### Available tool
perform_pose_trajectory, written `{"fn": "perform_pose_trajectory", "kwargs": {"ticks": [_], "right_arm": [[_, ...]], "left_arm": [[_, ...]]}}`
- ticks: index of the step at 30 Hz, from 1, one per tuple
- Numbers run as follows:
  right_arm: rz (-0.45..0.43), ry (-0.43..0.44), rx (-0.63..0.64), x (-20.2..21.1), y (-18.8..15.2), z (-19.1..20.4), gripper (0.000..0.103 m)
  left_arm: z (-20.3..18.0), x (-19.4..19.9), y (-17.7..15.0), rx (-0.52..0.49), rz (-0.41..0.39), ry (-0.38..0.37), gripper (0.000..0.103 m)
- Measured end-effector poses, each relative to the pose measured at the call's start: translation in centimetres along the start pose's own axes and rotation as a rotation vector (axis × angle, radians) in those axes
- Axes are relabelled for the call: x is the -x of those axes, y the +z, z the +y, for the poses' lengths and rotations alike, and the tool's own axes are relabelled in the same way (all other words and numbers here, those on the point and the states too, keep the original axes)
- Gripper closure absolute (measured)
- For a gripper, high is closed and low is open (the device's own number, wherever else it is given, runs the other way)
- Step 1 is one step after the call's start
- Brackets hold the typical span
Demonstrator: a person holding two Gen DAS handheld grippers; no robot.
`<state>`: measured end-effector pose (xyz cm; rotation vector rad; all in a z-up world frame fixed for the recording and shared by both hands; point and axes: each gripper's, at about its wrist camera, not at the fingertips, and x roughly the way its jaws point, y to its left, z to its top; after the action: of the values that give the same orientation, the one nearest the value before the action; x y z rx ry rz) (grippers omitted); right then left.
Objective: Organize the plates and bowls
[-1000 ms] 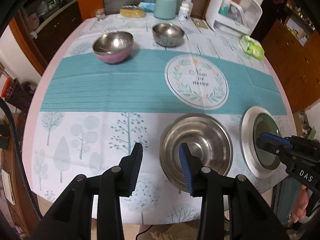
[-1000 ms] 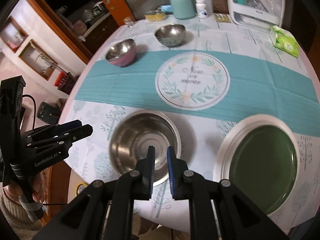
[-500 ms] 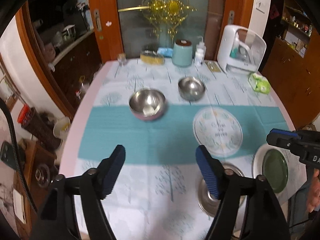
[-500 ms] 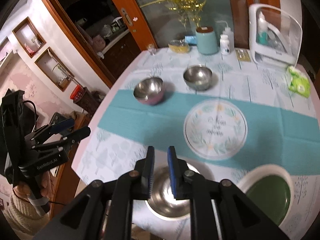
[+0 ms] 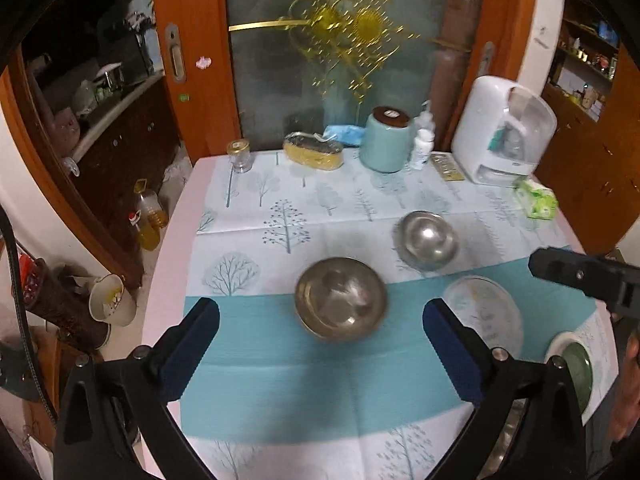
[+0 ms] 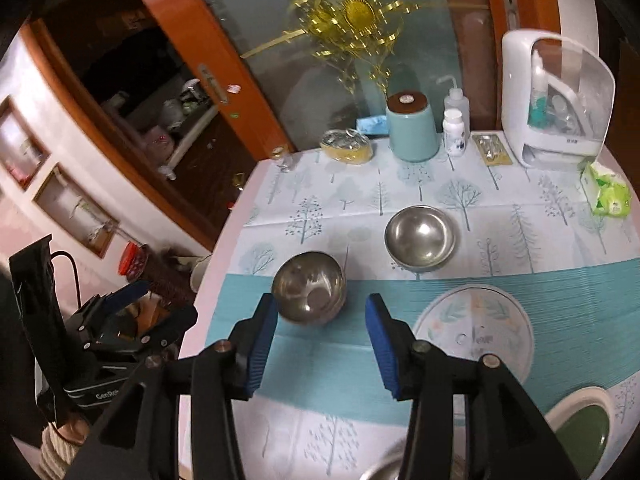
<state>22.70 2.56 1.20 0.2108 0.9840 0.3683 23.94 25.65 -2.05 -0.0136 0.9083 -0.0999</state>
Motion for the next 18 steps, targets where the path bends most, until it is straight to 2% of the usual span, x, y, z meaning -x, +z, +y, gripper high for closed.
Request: {"fn": "perform_pose_trajectory", "kwargs": {"ticks": [5, 9, 11, 16, 18], "right_arm": [[0.078, -0.038, -0.056, -6.4, 1.1, -0.1, 0.057], [0.162, -0.084, -0.073, -11.6, 1.2, -0.5, 0.057], [0.200, -0.089, -0.087, -13.7, 1.1, -0.8, 0.057], [0.282, -0.119, -0.123, -18.5, 0.7, -1.8, 0.057], [0.306, -0.127, -0.143, -19.9, 0.6, -2.2, 0.057]], "left_arm": [[1.8, -7.4, 0.8, -0.017, 0.079, 0.022, 0.002], [2.7, -12.7, 0.4, -0.016, 0.156, -0.002, 0.002], [3.0, -14.7, 0.0, -0.002, 0.192, -0.035, 0.002], [3.4, -18.4, -0.6, 0.026, 0.247, -0.065, 0.006], [3.5, -19.6, -0.7, 0.042, 0.269, -0.081, 0.011]]}}
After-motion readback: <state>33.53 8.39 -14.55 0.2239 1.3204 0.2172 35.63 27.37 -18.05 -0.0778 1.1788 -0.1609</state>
